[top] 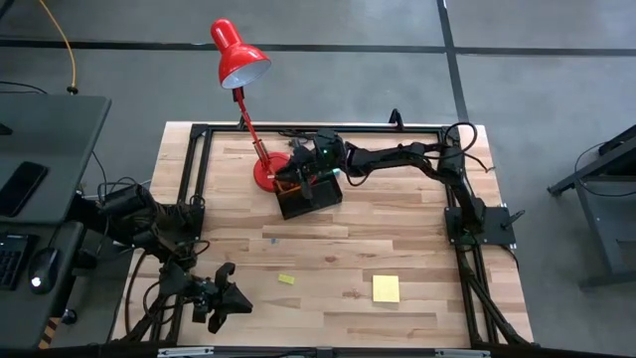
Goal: Pick and place office supplies into organizer
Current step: Put the orange pencil into the desk organizer, then put the yellow eraser into the desk organizer
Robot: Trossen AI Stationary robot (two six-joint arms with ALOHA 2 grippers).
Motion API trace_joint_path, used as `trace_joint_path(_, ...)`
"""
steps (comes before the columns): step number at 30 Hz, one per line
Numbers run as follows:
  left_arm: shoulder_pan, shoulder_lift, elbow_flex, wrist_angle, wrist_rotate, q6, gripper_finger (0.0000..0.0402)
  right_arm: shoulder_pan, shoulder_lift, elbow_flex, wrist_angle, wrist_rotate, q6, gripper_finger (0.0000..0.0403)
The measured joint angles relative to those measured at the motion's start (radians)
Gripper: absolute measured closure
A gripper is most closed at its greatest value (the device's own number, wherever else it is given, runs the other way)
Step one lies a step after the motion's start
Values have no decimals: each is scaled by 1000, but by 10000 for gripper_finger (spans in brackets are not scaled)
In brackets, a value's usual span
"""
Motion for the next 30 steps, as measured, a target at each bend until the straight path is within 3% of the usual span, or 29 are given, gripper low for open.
trace_joint_path(7,0,0,0,-3,0,-8,357,5,0,0,-8,36,11,293)
trace_joint_path(11,0,0,0,-5,0,-16,357,4,0,0,1,5,8,275)
trace_joint_path(19,0,0,0,-35,4,-22,357,43,-25,1,16,-40,-5,269)
trace_joint_path(27,1,0,0,-81,-47,-57,357,124,-141,1,-201,-40,-54,269)
trace_joint_path(30,1,0,0,-81,-80,-65,357,159,-173,1,-253,-130,-65,269)
